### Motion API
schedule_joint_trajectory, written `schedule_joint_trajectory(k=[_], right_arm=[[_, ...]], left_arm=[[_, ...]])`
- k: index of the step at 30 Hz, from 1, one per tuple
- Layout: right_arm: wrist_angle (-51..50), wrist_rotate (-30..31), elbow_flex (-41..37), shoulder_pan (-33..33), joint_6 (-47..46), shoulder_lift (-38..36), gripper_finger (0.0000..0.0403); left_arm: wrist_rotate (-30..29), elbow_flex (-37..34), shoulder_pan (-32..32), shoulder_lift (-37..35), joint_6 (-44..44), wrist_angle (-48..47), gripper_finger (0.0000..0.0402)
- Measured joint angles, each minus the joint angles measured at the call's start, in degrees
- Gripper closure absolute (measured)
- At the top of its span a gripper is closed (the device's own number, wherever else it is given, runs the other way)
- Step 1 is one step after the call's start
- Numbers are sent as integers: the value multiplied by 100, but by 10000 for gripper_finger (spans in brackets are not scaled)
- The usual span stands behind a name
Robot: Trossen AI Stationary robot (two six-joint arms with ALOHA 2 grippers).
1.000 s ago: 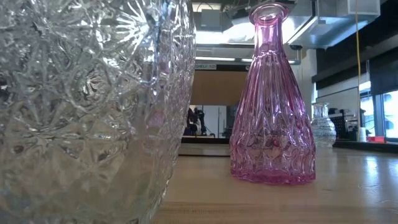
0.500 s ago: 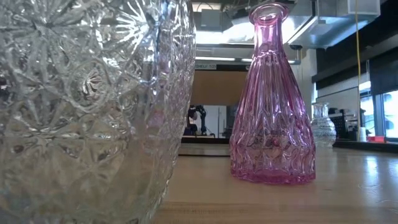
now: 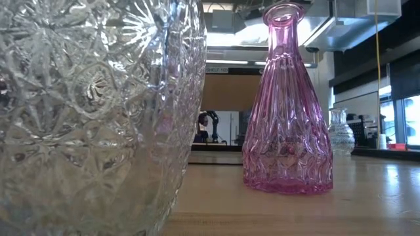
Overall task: Sort vases onto shelf
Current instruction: Put the transparent vase on the shelf
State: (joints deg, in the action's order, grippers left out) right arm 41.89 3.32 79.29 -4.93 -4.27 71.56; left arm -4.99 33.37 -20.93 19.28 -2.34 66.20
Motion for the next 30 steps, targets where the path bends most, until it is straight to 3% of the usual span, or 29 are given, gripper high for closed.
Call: schedule_joint_trajectory(k=[2,5,10,13,15,19,23,26,30], right_arm=[[-528,544,0,4,174,-121,402],[-1201,1529,-2,106,533,-288,394],[-1779,2018,-7,255,1173,-510,357],[-2524,2191,-4,314,1246,-743,336],[-3224,2666,-2,306,1234,-898,327],[-4568,4180,-4,306,1005,-1119,318],[-5475,5756,-4,226,686,-1189,318],[-6364,5825,136,-56,375,-1241,317],[-8036,4819,592,-747,-883,-1064,317]], left_arm=[[24,1008,0,284,233,-1968,321],[-564,2709,0,1017,290,-5010,321],[-2264,5259,0,2368,155,-8485,321],[-3512,6467,2,3041,139,-10324,321],[-4275,7053,2,3381,-49,-11397,321],[-5206,7700,33,3770,-966,-12775,321],[-5142,7755,227,3793,-2072,-13563,321],[-5028,7755,412,3805,-2788,-14191,321],[-4983,7669,659,3881,-3024,-14469,321]])
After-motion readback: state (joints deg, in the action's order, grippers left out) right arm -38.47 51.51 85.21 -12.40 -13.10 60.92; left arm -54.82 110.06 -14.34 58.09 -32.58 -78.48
